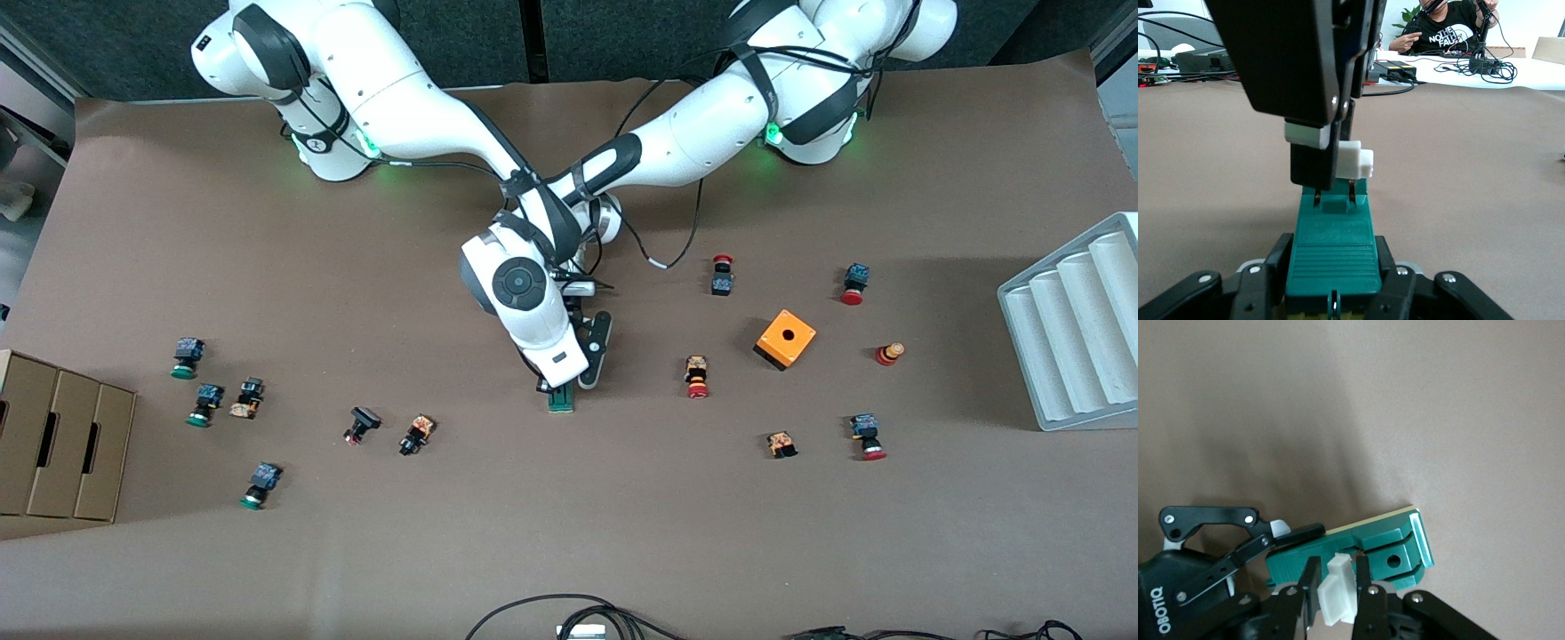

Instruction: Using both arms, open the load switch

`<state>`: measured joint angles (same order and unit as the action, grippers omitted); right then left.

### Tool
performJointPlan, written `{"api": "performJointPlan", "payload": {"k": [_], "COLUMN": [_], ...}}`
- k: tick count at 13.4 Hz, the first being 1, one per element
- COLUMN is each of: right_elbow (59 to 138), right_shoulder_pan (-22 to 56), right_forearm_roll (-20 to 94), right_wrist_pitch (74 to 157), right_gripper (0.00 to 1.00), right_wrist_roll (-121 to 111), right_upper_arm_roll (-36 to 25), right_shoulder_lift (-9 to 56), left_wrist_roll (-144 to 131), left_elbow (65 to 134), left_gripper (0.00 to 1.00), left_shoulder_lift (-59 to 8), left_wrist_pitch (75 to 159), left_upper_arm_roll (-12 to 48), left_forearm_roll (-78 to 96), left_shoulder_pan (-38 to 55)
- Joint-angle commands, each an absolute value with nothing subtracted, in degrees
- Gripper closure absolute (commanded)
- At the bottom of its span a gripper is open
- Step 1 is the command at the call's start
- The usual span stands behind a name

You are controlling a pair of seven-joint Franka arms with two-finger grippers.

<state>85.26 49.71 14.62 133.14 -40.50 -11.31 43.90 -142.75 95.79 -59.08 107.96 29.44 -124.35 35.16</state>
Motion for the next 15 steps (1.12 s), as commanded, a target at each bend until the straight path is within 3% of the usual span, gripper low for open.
{"api": "performJointPlan", "payload": {"k": [1,15], "right_elbow": [90.5,94.1], "right_shoulder_pan": [49.7,49.9], "right_forearm_roll": [15.6,13.9], "right_wrist_pitch": [132.4,132.1], "right_gripper": [0.74,0.74], "right_wrist_roll": [-40.5,-40.4], "right_upper_arm_roll": [-10.6,-10.5], "right_shoulder_lift": [40.1,37.2], "left_wrist_roll": [-143.4,-143.4], "left_elbow": [95.2,95.4], "left_gripper": [0.46,0.46], "left_shoulder_lift": [-59.8,-59.8], "left_wrist_pitch": [107.0,107.0], "left_upper_arm_roll": [28.6,28.6], "left_forearm_roll": [-124.5,-124.4], "left_shoulder_pan": [35.4,35.4]}}
